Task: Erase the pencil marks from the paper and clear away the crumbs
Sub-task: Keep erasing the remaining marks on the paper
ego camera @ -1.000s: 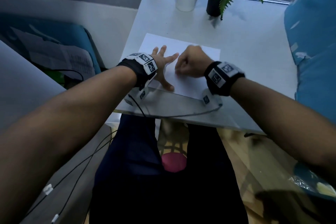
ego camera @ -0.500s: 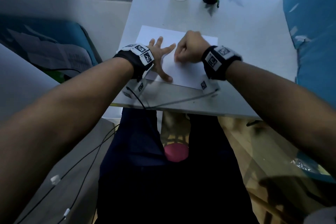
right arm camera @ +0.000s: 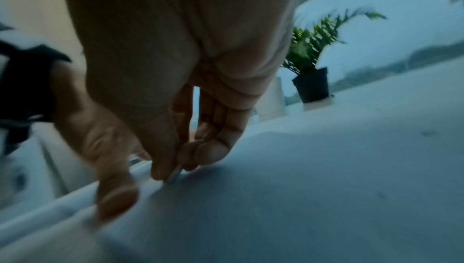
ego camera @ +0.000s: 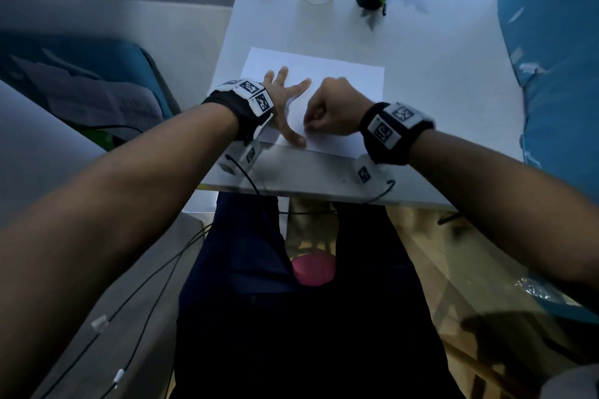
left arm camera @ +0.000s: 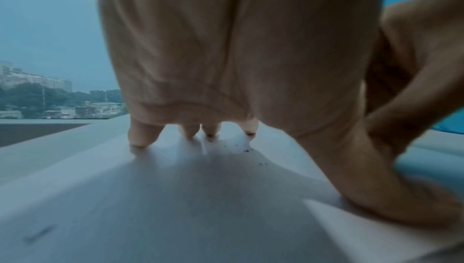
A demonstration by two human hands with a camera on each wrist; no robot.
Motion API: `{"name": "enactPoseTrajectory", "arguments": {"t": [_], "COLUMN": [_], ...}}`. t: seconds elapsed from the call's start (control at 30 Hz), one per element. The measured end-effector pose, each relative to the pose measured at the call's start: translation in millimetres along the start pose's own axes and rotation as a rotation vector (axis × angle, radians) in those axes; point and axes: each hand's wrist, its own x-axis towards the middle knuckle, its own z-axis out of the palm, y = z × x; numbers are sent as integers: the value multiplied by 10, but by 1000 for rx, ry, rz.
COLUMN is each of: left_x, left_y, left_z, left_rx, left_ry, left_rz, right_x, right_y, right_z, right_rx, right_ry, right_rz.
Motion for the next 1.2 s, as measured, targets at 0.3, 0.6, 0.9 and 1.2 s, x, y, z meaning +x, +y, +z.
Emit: {"name": "enactPoseTrajectory", "arguments": {"t": [0.3, 0.6, 0.9, 1.2], "left_x": [-14, -37, -211, -448], "left_y": [11, -38, -77, 416], "left_z": [9, 77, 70, 461], "left_rx": [-18, 41, 62, 147], "left_ry": [5, 28, 155, 52], "left_rz": [8, 27, -143, 500], "right_x": [30, -9, -37, -22], "right_y": [31, 340, 515, 529], "right_z": [9, -184, -120, -29], "right_rx": [41, 135, 200, 208], "right_ry": [48, 174, 114, 161], "right_rz": [50, 230, 330, 320]}}
